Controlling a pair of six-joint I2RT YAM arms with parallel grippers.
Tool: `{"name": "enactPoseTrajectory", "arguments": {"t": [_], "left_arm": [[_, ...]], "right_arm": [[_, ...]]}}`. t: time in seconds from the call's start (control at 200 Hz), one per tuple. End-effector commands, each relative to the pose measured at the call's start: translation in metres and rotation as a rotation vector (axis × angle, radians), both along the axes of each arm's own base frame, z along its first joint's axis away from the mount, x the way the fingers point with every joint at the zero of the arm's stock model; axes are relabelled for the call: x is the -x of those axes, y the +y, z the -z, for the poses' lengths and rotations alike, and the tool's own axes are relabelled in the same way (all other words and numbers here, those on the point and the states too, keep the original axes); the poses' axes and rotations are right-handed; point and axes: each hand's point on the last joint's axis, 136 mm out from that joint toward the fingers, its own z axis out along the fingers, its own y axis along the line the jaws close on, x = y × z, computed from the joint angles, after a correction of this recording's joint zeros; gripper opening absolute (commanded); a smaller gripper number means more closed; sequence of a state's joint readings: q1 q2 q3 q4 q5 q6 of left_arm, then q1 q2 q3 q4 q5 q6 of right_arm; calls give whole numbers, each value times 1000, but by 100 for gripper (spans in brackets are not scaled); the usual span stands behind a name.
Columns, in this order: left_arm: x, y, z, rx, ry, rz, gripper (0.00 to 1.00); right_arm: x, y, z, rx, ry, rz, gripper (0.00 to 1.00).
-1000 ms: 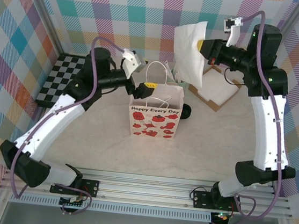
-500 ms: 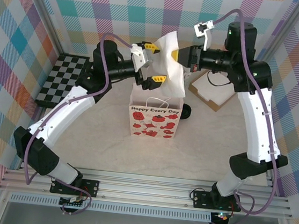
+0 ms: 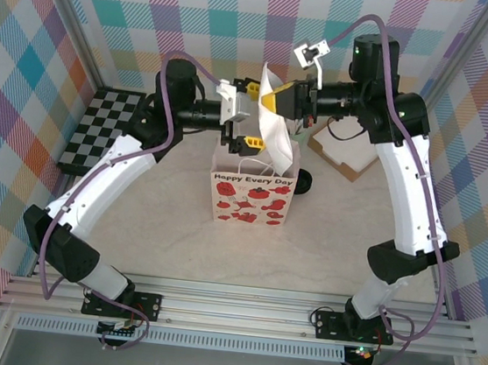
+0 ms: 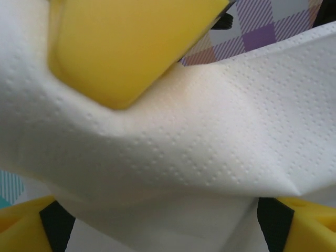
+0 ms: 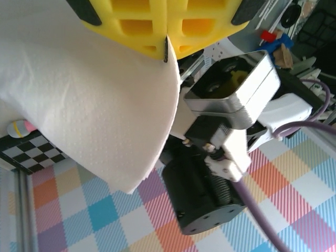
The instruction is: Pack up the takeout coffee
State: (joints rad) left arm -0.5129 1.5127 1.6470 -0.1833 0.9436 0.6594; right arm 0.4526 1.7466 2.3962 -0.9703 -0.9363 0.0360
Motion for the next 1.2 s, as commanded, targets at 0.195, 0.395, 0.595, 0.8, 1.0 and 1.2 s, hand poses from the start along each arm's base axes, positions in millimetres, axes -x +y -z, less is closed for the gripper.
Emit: {"name": "enactPoseTrajectory", "arguments": {"t": [0.195,0.395,0.595,0.8,1.0,1.2], "left_arm": [[30,2,-8,3,-28,120,82],[28,3,4,-45,0,103,47],[18,8,13,-74,-17,26,28],[8,18,17,-90,-18,-28,8],[8,22,15,-94,-24,-35,6],[12,21,15,-107,-13,-7,7]], "right_arm": [[-28,-4,22,114,-160,109,0],[-18,4,20,58,-223,-6,0],[-19,-1,6,55,-299,36,0],[-18,-18,13,137,-362,132,53],[-21,-37,42,232,-402,193,100],[10,-23,51,155,-403,-20,100]]}}
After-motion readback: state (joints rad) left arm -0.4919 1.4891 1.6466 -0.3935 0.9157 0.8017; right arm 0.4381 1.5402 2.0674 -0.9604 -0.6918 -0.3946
